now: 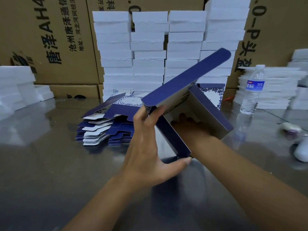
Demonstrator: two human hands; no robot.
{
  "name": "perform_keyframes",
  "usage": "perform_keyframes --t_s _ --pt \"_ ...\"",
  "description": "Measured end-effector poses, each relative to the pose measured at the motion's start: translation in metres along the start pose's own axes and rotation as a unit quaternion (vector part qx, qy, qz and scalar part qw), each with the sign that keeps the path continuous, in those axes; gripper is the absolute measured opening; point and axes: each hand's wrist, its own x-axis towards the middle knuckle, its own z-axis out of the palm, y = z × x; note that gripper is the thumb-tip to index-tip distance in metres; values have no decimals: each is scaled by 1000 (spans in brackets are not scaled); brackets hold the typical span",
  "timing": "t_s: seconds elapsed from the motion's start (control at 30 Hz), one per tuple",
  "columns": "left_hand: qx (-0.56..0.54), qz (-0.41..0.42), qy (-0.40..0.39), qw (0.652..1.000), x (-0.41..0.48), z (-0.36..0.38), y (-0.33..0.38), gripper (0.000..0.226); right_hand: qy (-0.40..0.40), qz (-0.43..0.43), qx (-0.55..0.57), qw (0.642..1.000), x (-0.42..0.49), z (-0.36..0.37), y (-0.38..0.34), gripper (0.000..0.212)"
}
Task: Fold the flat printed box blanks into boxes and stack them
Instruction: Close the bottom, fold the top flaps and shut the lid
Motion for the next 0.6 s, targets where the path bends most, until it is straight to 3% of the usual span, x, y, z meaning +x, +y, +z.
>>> perform_keyframes --t_s 0.17,0.3,0.4,0.5,0.6 --pt "-3 -5 -3 1000 1 -1 2 100 -43 0 35 998 -1 -1 3 43" --pt "-3 -26 -18 999 1 -3 1 99 7 -45 55 997 -10 -13 5 31" --pt "-8 -62 -14 998 0 -3 -1 98 164 -136 50 976 -25 -23 12 29" --pt "-18 -98 8 995 0 -2 -5 97 345 -207 63 913 -40 -21 21 34" --pt "-45 -145 19 988 2 -1 -8 101 484 -223 88 842 -44 8 28 38"
